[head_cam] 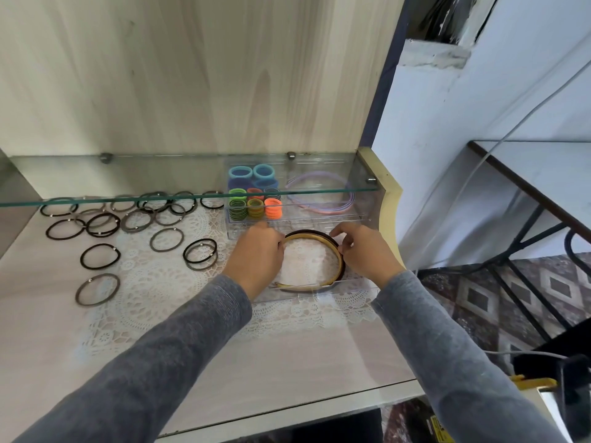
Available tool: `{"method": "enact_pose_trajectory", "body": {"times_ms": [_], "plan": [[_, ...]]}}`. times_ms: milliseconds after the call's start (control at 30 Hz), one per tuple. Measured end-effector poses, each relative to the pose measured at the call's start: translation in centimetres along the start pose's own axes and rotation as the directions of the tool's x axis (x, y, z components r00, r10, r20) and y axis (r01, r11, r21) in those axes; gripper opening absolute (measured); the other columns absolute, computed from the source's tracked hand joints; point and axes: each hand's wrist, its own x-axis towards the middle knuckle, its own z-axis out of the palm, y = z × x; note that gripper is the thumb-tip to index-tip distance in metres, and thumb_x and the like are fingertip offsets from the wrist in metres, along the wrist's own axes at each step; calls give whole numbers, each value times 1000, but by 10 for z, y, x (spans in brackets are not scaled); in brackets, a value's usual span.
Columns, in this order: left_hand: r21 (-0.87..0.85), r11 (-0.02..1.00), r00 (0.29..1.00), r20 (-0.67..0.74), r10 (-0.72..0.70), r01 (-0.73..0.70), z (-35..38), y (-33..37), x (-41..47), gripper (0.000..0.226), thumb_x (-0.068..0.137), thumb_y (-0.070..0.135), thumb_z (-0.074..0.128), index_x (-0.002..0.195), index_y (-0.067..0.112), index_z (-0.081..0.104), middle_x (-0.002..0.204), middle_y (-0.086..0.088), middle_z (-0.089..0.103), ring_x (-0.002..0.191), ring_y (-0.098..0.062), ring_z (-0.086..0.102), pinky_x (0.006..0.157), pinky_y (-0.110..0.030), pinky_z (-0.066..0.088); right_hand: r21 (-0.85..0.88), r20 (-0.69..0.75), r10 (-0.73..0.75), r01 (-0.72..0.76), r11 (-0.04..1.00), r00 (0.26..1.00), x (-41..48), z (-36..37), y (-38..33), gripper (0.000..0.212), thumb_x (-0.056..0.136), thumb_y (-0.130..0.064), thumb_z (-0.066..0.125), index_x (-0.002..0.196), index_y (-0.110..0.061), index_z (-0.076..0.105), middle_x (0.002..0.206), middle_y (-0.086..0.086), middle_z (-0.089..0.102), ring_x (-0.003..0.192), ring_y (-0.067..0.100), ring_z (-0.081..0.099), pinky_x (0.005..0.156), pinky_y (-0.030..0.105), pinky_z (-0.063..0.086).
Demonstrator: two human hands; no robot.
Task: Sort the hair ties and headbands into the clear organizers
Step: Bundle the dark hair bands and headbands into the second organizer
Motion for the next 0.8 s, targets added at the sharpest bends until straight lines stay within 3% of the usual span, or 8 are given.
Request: {"method": "enact_pose_trajectory", "body": {"times_ms": [167, 333, 567, 667, 800], "plan": [[18, 1000, 1000, -1, 4, -4, 3, -4, 0, 24, 99, 21, 55, 100, 8, 75, 92, -10, 59, 79, -19, 47, 71, -25, 33, -44, 17, 2, -1, 999, 1000, 0, 0, -3, 34, 90, -1, 51, 111, -19, 71, 103, 4, 69, 89, 18, 58, 81, 26, 45], [42, 999, 999, 44, 6, -8, 2, -3, 0, 27, 101, 24, 52, 100, 8, 74, 87, -7, 49, 81, -24, 52, 71, -27, 35, -90, 45, 6, -2, 996, 999, 2, 2, -6, 33, 91, -3, 52, 115, -16, 70, 121, 4, 66, 107, 23, 60, 92, 29, 47], [-63, 997, 998, 59, -32, 36, -8, -6, 1, 22, 95, 23, 61, 112, 13, 69, 98, -5, 60, 89, -19, 53, 75, -26, 37, -136, 12, -17, 19, 991, 1000, -3, 0, -13, 29, 89, -18, 60, 117, -12, 63, 108, 8, 65, 99, 25, 59, 84, 31, 48], [-77, 993, 993, 87, -82, 88, -12, -6, 3, 14, 90, 21, 65, 102, 15, 69, 87, 3, 60, 85, -15, 54, 70, -26, 38, -227, 17, -42, 45, 973, 999, -5, 1, -15, 23, 85, -14, 61, 108, -12, 62, 101, 9, 63, 89, 25, 59, 74, 31, 48], [-42, 995, 984, 159, -83, 91, -12, -6, 1, 14, 86, 12, 64, 99, 14, 68, 91, -1, 65, 91, -19, 59, 70, -26, 39, -305, 67, -50, 68, 950, 996, -5, -1, -19, 26, 85, -6, 56, 109, -12, 59, 103, 10, 62, 89, 29, 61, 76, 36, 52]]}}
